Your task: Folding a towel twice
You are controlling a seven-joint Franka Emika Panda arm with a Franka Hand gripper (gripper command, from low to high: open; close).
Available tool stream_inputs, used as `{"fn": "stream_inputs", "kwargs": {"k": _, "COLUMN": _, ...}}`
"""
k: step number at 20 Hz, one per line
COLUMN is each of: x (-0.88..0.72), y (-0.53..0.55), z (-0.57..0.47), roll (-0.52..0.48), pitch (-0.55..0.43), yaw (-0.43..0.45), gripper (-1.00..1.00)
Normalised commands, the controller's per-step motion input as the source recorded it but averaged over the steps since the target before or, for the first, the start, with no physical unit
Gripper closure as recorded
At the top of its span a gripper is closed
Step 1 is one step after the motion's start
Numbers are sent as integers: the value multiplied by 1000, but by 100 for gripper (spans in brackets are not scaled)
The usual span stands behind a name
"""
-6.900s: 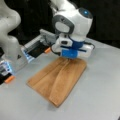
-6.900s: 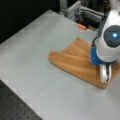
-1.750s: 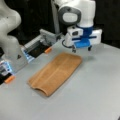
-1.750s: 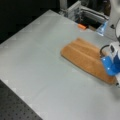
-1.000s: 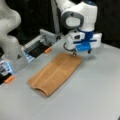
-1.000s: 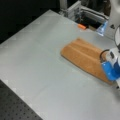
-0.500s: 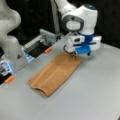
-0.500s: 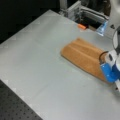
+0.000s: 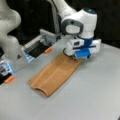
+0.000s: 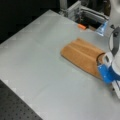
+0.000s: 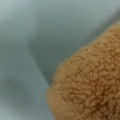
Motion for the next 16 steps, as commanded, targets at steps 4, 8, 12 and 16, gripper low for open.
{"fn": "stream_inputs", "kwargs": {"k": 4, "x": -53, "y": 40, "z": -150, "roll": -149, "pitch": -111, "yaw": -48, "gripper": -100}}
{"fn": "stream_inputs", "kwargs": {"k": 8, "x": -97, "y": 47, "z": -179, "roll": -141, "pitch": -107, "yaw": -60, "gripper": -100}}
{"fn": "stream_inputs", "kwargs": {"k": 12, "x": -107, "y": 45, "z": -173, "roll": -138, "pitch": -105, "yaw": -71, "gripper": -100}}
{"fn": "stream_inputs", "kwargs": {"k": 16, "x": -101, "y": 27, "z": -164, "roll": -137, "pitch": -121, "yaw": -52, "gripper": -100}}
